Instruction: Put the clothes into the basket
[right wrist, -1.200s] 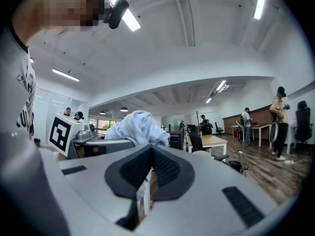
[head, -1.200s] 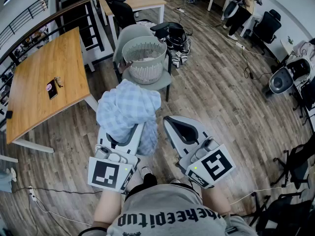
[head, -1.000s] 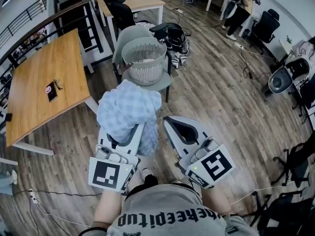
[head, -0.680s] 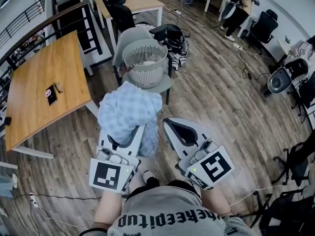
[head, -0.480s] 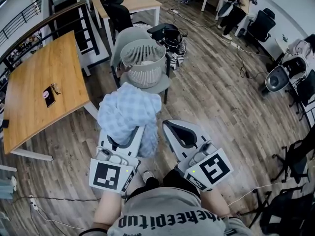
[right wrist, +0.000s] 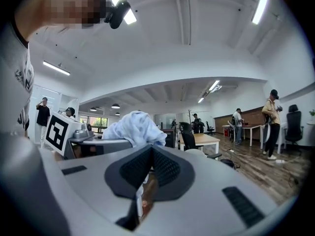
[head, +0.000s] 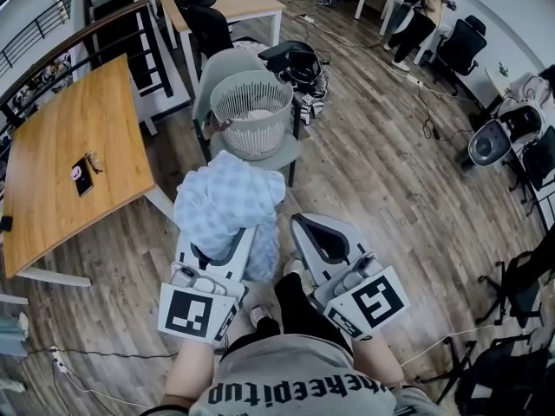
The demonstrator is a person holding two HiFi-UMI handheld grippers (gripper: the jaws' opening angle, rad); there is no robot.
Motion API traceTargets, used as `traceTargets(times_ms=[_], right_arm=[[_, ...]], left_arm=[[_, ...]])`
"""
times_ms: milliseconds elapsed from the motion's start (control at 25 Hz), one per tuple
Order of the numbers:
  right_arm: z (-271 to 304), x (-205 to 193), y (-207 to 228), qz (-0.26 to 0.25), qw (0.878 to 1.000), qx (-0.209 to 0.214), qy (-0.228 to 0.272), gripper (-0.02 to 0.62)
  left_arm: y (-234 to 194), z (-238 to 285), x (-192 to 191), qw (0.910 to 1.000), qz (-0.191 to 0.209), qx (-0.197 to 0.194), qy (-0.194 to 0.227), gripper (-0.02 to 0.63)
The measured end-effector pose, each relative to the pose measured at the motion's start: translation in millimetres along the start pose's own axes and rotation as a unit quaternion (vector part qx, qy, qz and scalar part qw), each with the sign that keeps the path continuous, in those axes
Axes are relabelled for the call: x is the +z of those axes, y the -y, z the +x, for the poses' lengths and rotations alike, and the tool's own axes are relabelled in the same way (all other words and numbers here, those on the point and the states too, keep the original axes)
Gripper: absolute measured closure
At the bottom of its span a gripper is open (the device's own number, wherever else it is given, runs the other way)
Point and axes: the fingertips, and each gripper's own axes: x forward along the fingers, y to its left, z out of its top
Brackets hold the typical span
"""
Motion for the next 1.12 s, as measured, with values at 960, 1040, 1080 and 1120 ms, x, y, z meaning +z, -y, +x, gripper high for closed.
traceTargets(times_ms=[960,1040,1080,1120], right_arm=[[104,11,126,0.013,0.997,0.069,-0.009,0.586],[109,11,138,0.016,0.997,0.074,-0.008,0.587],[111,12,144,0.016,0.997,0.077,-0.008,0.586],[113,12,150,0.016,0.997,0.079,-0.007,0.587]], left_arm=[[-60,146,4,0.9991,0.001,0.043,0.004,0.431],[-61,158,3,0.9989,0.002,0.048,0.002,0.431],[-61,164,3,0.9987,0.002,0.05,0.001,0.431],[-61,170,4,0.9986,0.002,0.052,0.001,0.431]])
